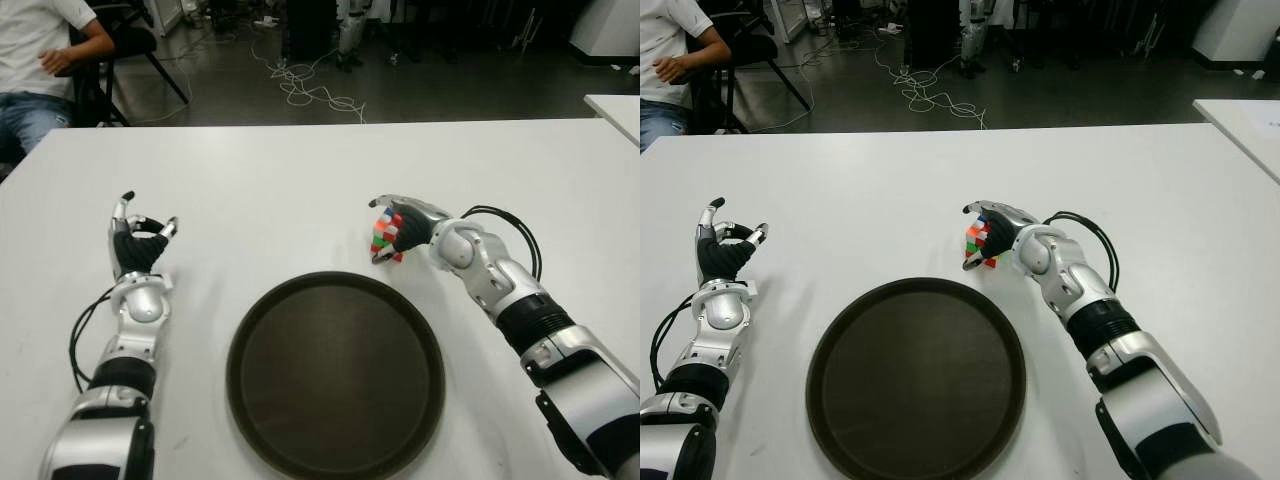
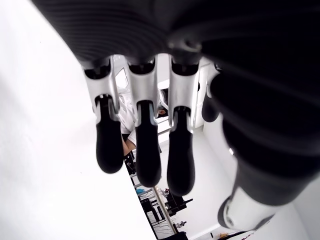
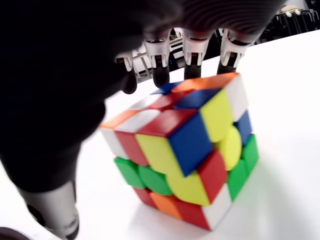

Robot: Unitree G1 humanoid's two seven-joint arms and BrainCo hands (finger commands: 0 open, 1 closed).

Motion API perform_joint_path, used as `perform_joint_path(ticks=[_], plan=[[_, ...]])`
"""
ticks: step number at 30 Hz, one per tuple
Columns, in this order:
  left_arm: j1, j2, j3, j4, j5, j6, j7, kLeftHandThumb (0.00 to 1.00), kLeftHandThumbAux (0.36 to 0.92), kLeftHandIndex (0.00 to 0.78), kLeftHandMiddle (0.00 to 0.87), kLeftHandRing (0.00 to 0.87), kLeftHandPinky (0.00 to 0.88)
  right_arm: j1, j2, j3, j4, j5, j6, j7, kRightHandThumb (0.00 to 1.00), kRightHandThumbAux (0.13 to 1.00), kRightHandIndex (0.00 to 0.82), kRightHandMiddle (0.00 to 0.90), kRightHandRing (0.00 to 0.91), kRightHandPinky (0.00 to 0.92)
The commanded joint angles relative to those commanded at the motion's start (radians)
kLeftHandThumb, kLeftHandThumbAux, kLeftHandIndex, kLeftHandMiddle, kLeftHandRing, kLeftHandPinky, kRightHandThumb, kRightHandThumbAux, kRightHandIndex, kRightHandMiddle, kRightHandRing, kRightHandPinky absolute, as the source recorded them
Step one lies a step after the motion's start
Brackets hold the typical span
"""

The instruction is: Pick up the Rubik's Cube and put it in the plate

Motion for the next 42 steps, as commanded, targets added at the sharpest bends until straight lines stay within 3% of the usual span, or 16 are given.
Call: perform_joint_path(ticks=[4, 8, 14, 18, 24, 27, 31, 34, 42], plan=[[0.000, 0.001, -0.001, -0.001, 0.002, -0.001, -0.002, 0.280, 0.787, 0.130, 0.626, 0.701, 0.715, 0.001, -0.010, -0.002, -0.008, -0.008, 0.014, 0.007, 0.000, 0.730, 0.015, 0.065, 0.051, 0.010], [0.001, 0.001, -0.002, -0.004, 0.001, -0.004, -0.007, 0.292, 0.780, 0.131, 0.647, 0.725, 0.741, 0.009, -0.016, -0.013, -0.025, -0.003, 0.025, 0.009, 0.000, 0.718, 0.018, 0.068, 0.050, 0.010], [0.004, 0.001, -0.002, -0.007, 0.000, -0.007, -0.009, 0.290, 0.782, 0.131, 0.606, 0.699, 0.704, 0.016, -0.016, -0.026, -0.027, 0.002, 0.030, -0.016, 0.000, 0.694, 0.021, 0.072, 0.049, 0.026], [0.004, 0.001, -0.001, -0.007, 0.001, -0.008, -0.007, 0.295, 0.782, 0.131, 0.632, 0.710, 0.714, 0.020, -0.021, -0.032, -0.028, 0.008, 0.023, -0.020, 0.000, 0.688, 0.017, 0.068, 0.047, 0.036], [0.003, 0.001, 0.000, -0.003, 0.002, -0.008, -0.001, 0.285, 0.790, 0.130, 0.569, 0.647, 0.642, 0.027, -0.022, -0.047, -0.033, 0.017, 0.021, -0.020, 0.000, 0.663, 0.025, 0.069, 0.050, 0.048], [0.003, 0.001, 0.000, -0.003, 0.001, -0.009, 0.000, 0.278, 0.791, 0.130, 0.435, 0.504, 0.510, 0.026, -0.025, -0.049, -0.029, 0.019, 0.025, -0.018, 0.000, 0.670, 0.038, 0.076, 0.058, 0.059], [0.003, 0.001, 0.001, -0.004, -0.001, -0.008, -0.003, 0.284, 0.791, 0.127, 0.544, 0.611, 0.644, 0.027, -0.027, -0.052, -0.026, 0.022, 0.025, -0.021, 0.000, 0.681, 0.053, 0.085, 0.065, 0.069], [0.004, 0.001, 0.001, -0.004, -0.002, -0.007, -0.007, 0.292, 0.791, 0.125, 0.601, 0.670, 0.696, 0.030, -0.029, -0.053, -0.028, 0.024, 0.022, -0.022, 0.000, 0.694, 0.059, 0.088, 0.066, 0.070], [0.004, 0.002, 0.003, -0.002, -0.006, -0.017, -0.014, 0.315, 0.791, 0.135, 0.649, 0.724, 0.743, 0.034, -0.031, -0.058, -0.039, 0.034, 0.025, -0.016, 0.000, 0.695, 0.067, 0.097, 0.074, 0.067]])
